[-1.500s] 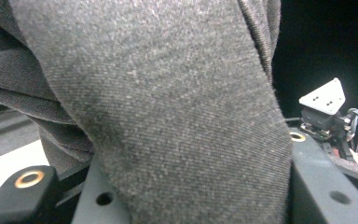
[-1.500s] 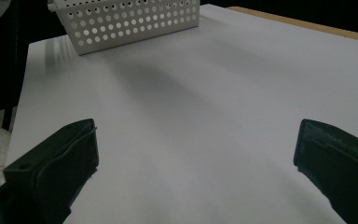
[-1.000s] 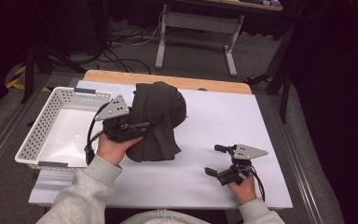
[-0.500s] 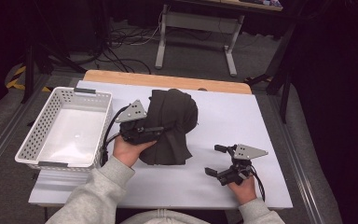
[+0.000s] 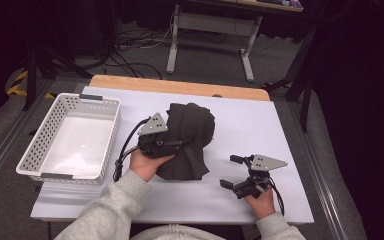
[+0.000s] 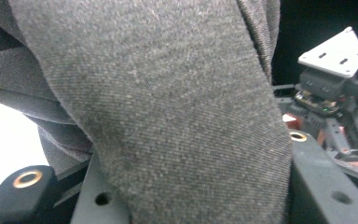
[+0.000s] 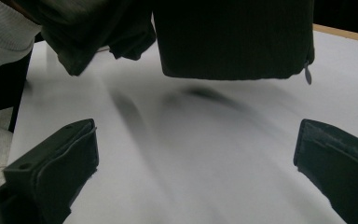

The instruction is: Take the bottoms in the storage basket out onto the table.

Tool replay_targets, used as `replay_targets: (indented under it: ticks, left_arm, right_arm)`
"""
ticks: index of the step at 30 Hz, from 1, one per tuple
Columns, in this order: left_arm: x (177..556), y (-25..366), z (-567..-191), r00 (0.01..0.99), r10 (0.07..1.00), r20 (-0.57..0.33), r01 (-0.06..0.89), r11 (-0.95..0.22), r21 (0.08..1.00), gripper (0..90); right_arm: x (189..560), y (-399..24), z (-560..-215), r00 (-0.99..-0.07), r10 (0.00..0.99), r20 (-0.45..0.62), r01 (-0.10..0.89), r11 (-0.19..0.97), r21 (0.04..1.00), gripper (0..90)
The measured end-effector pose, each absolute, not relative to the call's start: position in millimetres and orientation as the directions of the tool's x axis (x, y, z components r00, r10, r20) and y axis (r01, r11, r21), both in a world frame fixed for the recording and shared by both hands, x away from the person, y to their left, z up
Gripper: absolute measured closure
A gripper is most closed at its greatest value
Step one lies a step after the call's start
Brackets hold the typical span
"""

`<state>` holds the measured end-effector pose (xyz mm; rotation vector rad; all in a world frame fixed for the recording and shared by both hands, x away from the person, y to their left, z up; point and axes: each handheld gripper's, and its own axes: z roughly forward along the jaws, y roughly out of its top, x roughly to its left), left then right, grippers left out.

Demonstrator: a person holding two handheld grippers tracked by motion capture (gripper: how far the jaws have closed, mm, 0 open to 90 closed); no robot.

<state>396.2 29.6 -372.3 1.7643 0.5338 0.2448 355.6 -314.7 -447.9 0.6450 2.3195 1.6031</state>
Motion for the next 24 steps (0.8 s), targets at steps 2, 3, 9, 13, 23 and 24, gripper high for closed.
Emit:
replay_targets:
  ticks: [2, 3, 9, 13, 23, 24]
  left_arm:
    - [399.3, 28.6, -376.8, 0.868, 0.482, -0.120, 0.235, -0.185, 0.954, 57.9]
    - [400.2, 28.4, -378.2, 0.866, 0.485, -0.122, 0.239, -0.187, 0.953, 57.9]
    - [406.5, 26.2, -388.3, 0.861, 0.490, -0.137, 0.266, -0.204, 0.942, 57.6]
    - [408.5, 24.5, -390.5, 0.863, 0.487, -0.136, 0.268, -0.213, 0.940, 57.0]
    - [416.7, 15.9, -400.8, 0.854, 0.505, -0.122, 0.281, -0.250, 0.927, 52.0]
    - [417.4, 15.9, -401.2, 0.853, 0.508, -0.120, 0.281, -0.253, 0.926, 51.3]
  right_arm:
    - [355.6, -314.7, -447.9, -0.871, 0.489, 0.046, 0.215, 0.297, 0.930, 0.8]
    - [355.7, -314.7, -447.9, -0.871, 0.489, 0.046, 0.215, 0.297, 0.930, 0.8]
    - [355.7, -314.8, -447.9, -0.871, 0.488, 0.047, 0.216, 0.296, 0.930, 0.8]
    - [355.7, -314.7, -447.9, -0.871, 0.488, 0.047, 0.217, 0.297, 0.930, 0.8]
    - [355.6, -314.8, -447.8, -0.871, 0.488, 0.047, 0.216, 0.296, 0.930, 0.8]
    - [355.6, -314.8, -447.8, -0.872, 0.488, 0.047, 0.216, 0.296, 0.930, 0.8]
